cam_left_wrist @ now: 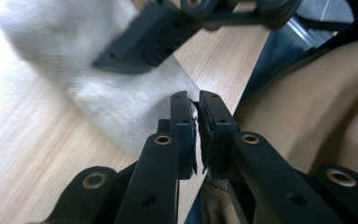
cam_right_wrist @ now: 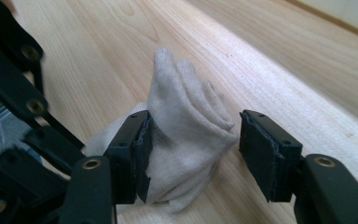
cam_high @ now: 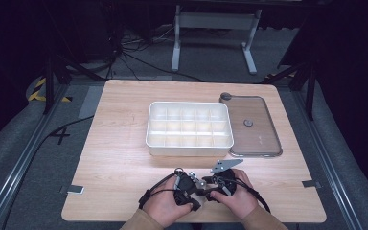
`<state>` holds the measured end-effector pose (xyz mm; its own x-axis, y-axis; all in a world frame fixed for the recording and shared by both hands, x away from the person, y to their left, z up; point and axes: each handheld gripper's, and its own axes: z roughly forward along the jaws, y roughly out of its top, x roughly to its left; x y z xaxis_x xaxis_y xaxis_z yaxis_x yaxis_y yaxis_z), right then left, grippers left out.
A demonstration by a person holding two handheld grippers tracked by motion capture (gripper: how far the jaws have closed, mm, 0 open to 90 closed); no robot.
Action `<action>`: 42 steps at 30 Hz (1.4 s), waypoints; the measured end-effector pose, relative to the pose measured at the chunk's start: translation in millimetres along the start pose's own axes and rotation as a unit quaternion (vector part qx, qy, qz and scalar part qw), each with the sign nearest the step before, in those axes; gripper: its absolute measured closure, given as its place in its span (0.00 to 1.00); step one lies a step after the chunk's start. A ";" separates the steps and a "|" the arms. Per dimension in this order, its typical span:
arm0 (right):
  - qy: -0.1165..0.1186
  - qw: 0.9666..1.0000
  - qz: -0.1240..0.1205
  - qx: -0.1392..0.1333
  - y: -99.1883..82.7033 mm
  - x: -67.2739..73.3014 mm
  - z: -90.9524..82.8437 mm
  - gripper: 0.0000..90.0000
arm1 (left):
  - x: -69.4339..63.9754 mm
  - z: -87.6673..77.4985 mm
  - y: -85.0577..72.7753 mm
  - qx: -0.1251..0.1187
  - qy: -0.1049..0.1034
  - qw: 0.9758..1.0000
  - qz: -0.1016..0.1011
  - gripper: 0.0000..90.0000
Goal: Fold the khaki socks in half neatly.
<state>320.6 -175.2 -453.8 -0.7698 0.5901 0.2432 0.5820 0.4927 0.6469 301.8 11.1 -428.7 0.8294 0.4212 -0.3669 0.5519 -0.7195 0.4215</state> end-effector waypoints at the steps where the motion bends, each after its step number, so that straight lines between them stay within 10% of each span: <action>1: 0.001 1.000 0.002 0.003 0.0 -0.5 0.8 0.48 | 0.8 -2.4 -0.6 -0.001 0.003 1.000 -0.003 0.94; 25: 0.060 0.996 0.059 0.007 -2.3 -7.9 5.3 0.69 | 6.4 -0.3 -6.5 0.014 0.019 1.000 -0.019 0.93; 42: 0.041 0.999 0.020 0.006 4.7 -2.1 -8.4 0.82 | 8.3 -7.7 -7.4 0.007 0.022 1.000 -0.020 0.91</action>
<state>322.8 -179.5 -445.2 -0.7644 0.5552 0.3276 0.6154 0.4771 0.6274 305.3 24.1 -428.5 0.8093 0.4737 -0.3473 0.5845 -0.7083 0.3958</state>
